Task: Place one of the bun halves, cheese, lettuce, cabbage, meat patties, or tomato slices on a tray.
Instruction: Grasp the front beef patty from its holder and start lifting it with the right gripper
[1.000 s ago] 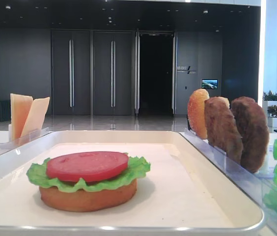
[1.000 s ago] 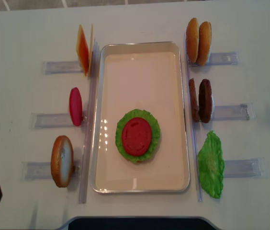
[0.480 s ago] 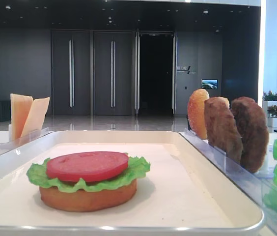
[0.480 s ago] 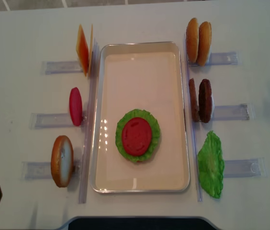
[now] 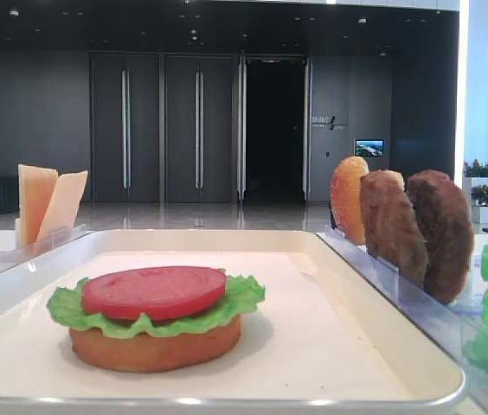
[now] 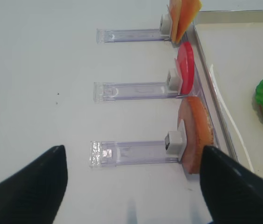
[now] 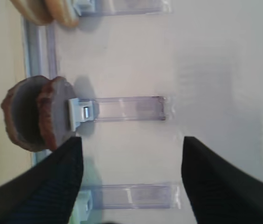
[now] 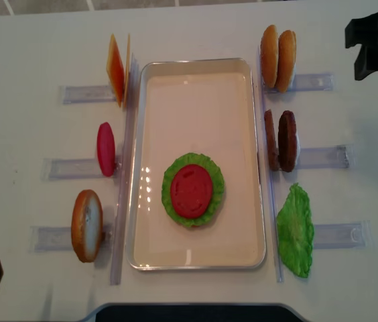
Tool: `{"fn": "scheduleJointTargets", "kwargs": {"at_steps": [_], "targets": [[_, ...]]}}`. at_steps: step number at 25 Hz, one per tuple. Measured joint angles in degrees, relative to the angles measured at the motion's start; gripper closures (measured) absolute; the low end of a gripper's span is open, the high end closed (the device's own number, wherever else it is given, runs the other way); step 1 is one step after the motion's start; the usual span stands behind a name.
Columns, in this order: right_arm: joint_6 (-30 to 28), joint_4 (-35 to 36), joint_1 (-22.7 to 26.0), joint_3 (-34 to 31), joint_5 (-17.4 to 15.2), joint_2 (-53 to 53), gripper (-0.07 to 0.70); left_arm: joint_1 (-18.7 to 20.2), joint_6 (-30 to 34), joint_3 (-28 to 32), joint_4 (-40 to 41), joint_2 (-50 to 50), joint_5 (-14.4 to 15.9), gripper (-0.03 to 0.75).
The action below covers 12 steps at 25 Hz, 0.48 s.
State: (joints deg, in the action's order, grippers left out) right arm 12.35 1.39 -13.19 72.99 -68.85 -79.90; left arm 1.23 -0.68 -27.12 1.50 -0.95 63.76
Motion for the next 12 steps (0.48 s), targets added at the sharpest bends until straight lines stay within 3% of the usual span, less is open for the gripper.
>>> {"fn": "scheduleJointTargets", "kwargs": {"at_steps": [12], "targets": [[10.2, 0.3, -13.6, 0.0, 5.3, 0.0, 0.167, 0.0, 0.0, 0.0, 0.0, 0.0, 0.0, 0.024]]}}
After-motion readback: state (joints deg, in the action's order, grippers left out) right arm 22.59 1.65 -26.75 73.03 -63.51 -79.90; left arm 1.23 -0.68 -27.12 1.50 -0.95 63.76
